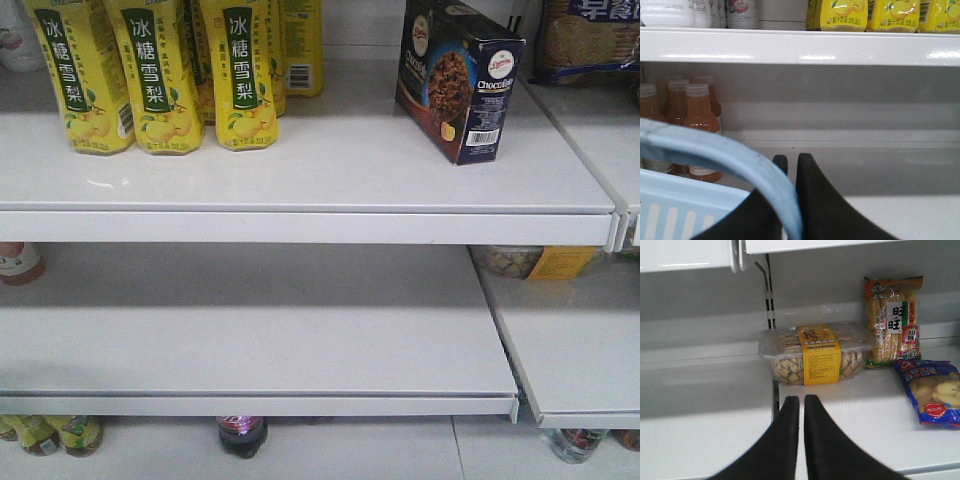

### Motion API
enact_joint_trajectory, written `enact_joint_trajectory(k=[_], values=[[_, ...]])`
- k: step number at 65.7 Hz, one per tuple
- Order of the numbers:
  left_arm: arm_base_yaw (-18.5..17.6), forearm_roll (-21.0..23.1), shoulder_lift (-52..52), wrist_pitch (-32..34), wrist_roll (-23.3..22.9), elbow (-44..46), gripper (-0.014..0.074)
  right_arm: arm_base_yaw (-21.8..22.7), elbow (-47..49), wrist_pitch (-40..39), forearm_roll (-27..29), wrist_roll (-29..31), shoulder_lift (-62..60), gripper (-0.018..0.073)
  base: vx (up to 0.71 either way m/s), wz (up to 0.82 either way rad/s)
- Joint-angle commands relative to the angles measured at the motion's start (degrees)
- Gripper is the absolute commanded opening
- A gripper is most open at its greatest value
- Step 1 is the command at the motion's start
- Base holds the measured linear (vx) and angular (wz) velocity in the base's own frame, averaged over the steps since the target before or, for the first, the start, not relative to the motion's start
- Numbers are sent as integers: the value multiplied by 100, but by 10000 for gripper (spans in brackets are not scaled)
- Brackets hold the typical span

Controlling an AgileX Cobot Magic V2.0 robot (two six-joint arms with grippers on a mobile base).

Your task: Left arm holds basket, right arm returns cookies

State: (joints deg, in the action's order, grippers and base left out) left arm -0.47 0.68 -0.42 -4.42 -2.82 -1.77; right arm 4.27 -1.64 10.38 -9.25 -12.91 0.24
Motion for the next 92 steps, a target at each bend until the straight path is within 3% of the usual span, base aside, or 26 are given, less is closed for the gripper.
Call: enact_joint_trajectory(k=[1, 92], values=[[11, -68, -90, 335, 82, 155, 3, 36, -102, -392, -115, 63, 61, -9, 0, 0], [11, -68, -90, 335, 82, 155, 3, 31, -96, -782, -98, 386, 61, -9, 0, 0]])
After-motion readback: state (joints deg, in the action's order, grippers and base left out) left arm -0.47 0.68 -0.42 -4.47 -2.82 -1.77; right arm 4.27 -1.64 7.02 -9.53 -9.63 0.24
